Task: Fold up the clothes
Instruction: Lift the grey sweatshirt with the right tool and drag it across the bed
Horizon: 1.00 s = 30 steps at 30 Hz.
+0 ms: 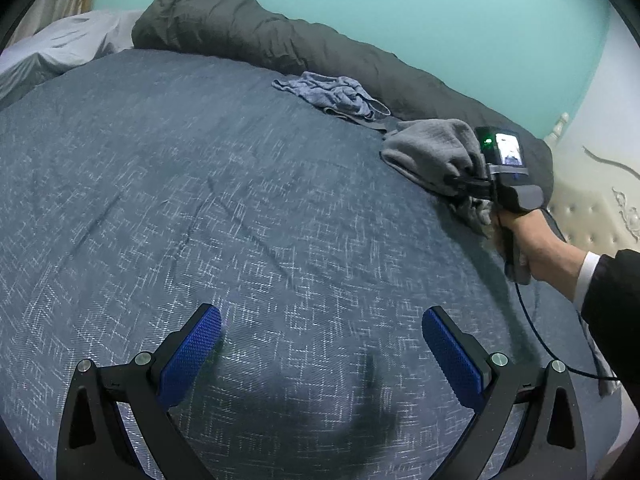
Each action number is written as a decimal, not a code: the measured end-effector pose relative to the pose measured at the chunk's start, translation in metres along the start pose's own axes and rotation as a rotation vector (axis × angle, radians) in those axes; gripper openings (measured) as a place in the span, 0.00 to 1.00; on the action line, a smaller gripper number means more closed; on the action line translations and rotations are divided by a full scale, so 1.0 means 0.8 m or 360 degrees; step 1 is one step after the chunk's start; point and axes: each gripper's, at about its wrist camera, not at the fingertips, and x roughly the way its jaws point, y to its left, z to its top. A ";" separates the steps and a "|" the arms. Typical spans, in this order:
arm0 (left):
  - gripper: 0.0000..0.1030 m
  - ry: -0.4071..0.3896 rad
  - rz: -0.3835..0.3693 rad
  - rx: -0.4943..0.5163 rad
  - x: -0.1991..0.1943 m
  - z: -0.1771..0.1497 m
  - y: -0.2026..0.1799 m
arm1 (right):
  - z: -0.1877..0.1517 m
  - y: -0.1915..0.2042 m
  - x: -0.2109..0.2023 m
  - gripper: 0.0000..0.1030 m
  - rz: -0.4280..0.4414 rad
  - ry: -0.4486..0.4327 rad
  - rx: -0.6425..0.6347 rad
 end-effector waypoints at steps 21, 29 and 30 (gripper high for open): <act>1.00 -0.0157 -0.0087 0.0018 -0.085 0.015 -0.035 | 0.004 -0.050 -0.376 0.04 0.0435 -0.0550 0.0132; 1.00 -0.0178 -0.0116 0.0011 -0.152 -0.008 -0.045 | -0.057 -0.014 -0.484 0.04 0.0665 -0.0650 0.0196; 1.00 -0.0183 -0.0116 -0.0003 -0.158 -0.014 -0.044 | -0.069 -0.002 -0.495 0.04 0.0695 -0.0645 0.0149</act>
